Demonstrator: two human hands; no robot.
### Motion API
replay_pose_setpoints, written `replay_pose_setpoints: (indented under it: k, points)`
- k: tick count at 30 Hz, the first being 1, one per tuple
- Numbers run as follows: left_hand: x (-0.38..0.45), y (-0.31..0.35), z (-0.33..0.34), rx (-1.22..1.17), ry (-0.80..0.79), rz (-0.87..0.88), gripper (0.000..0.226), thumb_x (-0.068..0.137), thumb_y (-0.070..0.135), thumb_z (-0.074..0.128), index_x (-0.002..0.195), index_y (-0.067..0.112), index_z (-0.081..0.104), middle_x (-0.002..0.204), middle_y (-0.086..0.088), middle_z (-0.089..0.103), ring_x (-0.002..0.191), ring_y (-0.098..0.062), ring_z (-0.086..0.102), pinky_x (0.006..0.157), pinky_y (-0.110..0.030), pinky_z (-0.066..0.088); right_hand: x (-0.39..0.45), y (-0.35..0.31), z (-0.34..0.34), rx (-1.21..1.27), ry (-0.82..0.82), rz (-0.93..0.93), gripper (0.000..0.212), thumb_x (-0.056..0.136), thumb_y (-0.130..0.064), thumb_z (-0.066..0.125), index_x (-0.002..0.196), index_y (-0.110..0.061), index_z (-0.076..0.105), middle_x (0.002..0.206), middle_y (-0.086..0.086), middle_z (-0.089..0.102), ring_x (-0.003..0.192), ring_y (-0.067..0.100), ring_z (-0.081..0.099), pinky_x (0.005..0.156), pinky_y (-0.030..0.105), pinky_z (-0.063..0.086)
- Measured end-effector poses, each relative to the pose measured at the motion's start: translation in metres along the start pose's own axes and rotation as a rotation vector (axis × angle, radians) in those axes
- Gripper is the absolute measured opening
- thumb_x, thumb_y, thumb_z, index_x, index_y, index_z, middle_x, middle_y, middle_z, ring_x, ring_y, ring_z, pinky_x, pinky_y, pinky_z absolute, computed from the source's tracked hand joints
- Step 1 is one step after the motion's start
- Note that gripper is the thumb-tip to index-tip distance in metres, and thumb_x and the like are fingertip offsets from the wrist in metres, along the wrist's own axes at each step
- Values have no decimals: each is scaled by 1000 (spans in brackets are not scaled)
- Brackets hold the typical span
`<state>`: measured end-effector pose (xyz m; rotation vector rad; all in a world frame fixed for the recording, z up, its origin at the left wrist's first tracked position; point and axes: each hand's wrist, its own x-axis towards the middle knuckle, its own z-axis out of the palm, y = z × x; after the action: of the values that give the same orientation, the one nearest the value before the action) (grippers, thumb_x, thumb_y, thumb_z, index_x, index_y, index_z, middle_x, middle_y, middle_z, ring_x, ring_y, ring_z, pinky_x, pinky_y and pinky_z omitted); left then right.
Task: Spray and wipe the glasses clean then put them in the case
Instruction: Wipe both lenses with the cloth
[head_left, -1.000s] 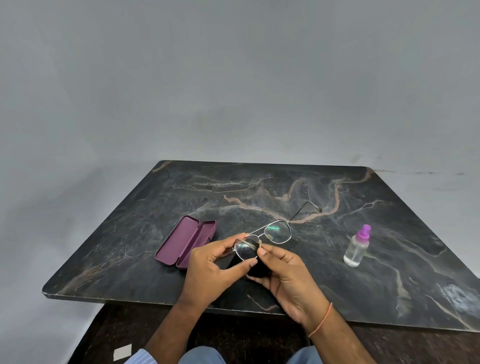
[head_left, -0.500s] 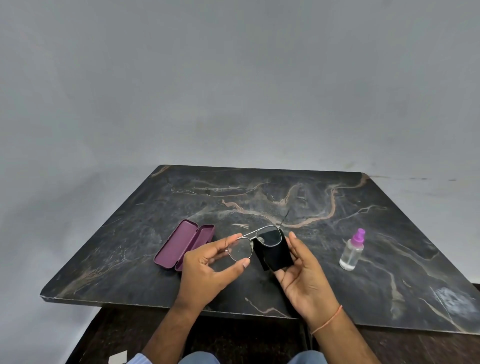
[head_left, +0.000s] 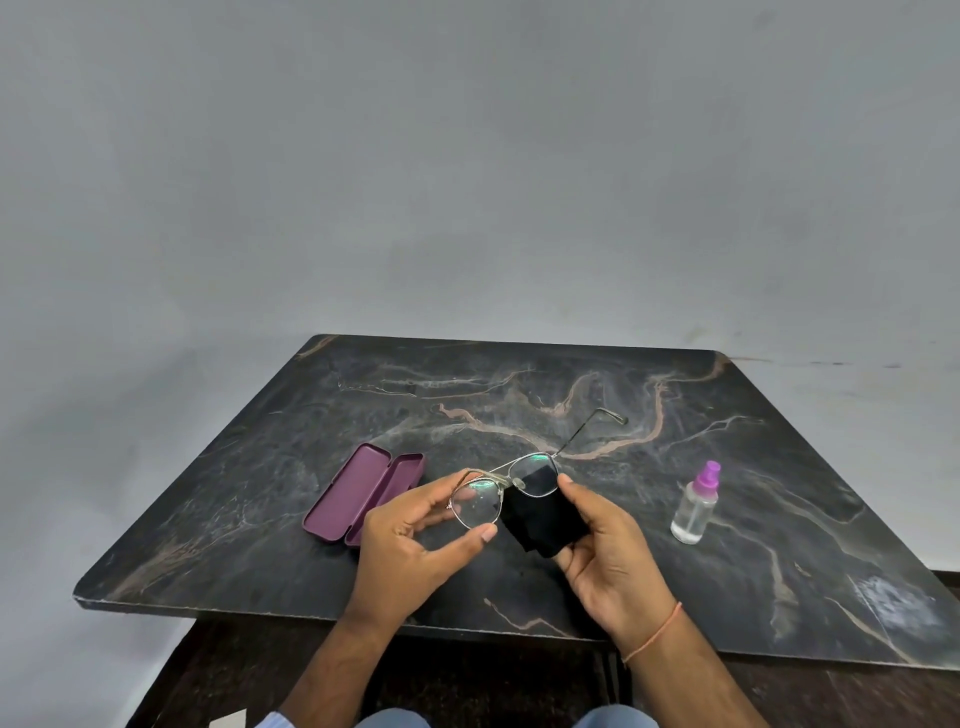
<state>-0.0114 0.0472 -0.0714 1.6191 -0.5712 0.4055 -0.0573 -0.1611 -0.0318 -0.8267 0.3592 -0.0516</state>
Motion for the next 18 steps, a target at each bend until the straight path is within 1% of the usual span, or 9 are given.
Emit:
replay_pose_setpoints:
  k: [3,5,7,9,12,15,18]
  points:
    - [-1,0,-2,-10,-4,6,65,79,28,97,138,15,74,128,7,82,120,-17,79,96,-40,67,-1,1,0,-34,34,20,24,94,-9,73,110,9,77,110,28,79,90,32,81,73,37,68]
    - [1,3,-1,-20,-15,9,65,80,30,94,139,15,73,131,7,81,121,-18,79,97,-41,67,-1,3,0,-33,65,39,28,91,-8,74,114,9,75,109,26,79,86,30,80,74,39,68]
    - [3,6,1,-24,-25,10,66,79,29,96,139,15,73,134,8,80,121,-17,79,97,-39,67,-2,4,1,-41,78,57,28,90,-7,75,113,9,75,104,24,80,80,28,80,69,38,69]
    - [3,6,1,-32,-34,4,68,78,24,99,140,16,72,135,8,79,120,-17,79,97,-37,67,-4,5,3,-56,64,78,21,91,-6,74,107,7,77,97,23,81,74,26,80,62,36,68]
    - [1,4,0,-51,-47,-20,69,75,17,97,140,15,72,136,7,79,123,-18,78,98,-34,66,-10,7,8,-73,22,120,15,92,-5,73,101,6,78,96,25,80,72,28,80,60,38,67]
    - [2,5,0,-65,-50,-28,64,75,13,97,135,13,75,131,7,81,125,-18,77,99,-27,64,-12,9,9,-112,-7,143,17,92,-6,73,103,7,78,99,26,80,75,29,80,64,38,69]
    - [4,8,1,-76,-60,-42,55,78,14,95,130,15,77,128,7,82,122,-17,78,99,-28,64,-13,6,6,-149,-21,156,18,95,-8,72,105,6,78,103,26,80,80,28,81,65,36,68]
